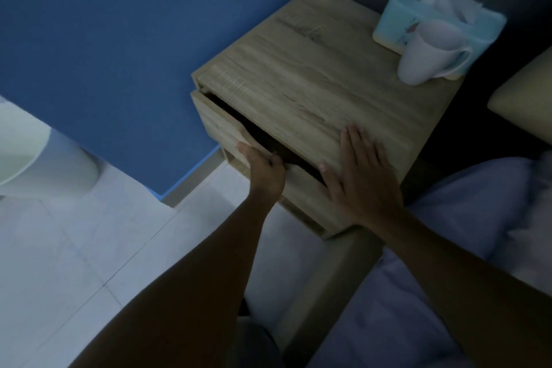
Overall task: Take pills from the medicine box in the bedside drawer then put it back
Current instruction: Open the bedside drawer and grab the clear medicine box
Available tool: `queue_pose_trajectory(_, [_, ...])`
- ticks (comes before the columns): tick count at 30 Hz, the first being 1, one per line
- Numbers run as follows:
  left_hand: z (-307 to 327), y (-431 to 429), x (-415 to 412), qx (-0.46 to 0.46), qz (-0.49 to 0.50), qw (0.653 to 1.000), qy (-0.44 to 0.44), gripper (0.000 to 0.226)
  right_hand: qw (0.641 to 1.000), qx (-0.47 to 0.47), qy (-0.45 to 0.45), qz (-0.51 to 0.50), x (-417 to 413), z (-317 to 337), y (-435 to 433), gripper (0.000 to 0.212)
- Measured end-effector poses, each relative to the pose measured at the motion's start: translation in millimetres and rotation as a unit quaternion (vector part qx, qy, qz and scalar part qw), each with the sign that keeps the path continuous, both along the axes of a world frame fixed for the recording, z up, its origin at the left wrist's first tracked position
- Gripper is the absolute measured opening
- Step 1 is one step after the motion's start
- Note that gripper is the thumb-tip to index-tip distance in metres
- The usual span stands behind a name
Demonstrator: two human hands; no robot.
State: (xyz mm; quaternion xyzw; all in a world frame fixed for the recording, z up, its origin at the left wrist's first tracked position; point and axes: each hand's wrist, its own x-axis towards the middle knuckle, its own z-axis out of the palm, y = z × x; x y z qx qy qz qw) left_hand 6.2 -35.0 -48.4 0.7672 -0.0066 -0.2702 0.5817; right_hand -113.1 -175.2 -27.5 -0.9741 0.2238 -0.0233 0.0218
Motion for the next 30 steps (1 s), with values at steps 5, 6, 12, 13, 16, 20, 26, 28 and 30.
queue_pose_trajectory(5, [-5.8,46.0,-11.4,0.000,0.000,1.000,0.004,0.083,1.000,0.013,0.004,0.000,0.4,4.3,1.6,0.087])
queue_pose_trajectory(6, [-5.8,54.0,-12.7,-0.001,-0.003,1.000,0.008,0.082,1.000,0.014,0.006,0.002,0.8,4.8,1.7,0.087])
queue_pose_trajectory(12, [-3.3,95.2,-23.2,-0.004,-0.011,1.000,0.016,0.084,1.000,-0.007,0.004,0.009,1.1,4.1,0.2,0.087])
queue_pose_trajectory(13, [-3.2,101.5,-25.2,-0.003,-0.010,1.000,0.016,0.085,1.000,-0.007,0.002,0.009,1.2,3.8,0.0,0.088])
queue_pose_trajectory(16, [-4.4,118.8,-31.7,-0.003,-0.007,1.000,0.011,0.085,1.000,0.001,0.003,0.014,1.7,2.3,-1.1,0.091])
queue_pose_trajectory(20, [-4.8,139.6,-37.3,0.009,-0.006,1.000,0.010,0.085,1.000,0.007,-0.004,0.010,1.5,0.0,-1.2,0.087])
queue_pose_trajectory(26, [-4.3,163.3,-45.6,0.028,0.001,1.000,0.012,0.085,1.000,0.005,-0.007,0.012,1.1,-0.6,-4.3,0.083])
queue_pose_trajectory(28, [-6.6,168.9,-46.1,0.032,0.000,0.999,0.010,0.085,1.000,0.006,-0.007,0.013,1.0,0.1,-3.8,0.084])
queue_pose_trajectory(30, [-8.0,171.5,-45.2,0.030,-0.005,0.999,0.011,0.086,1.000,0.006,-0.007,0.014,0.8,0.9,-2.9,0.084])
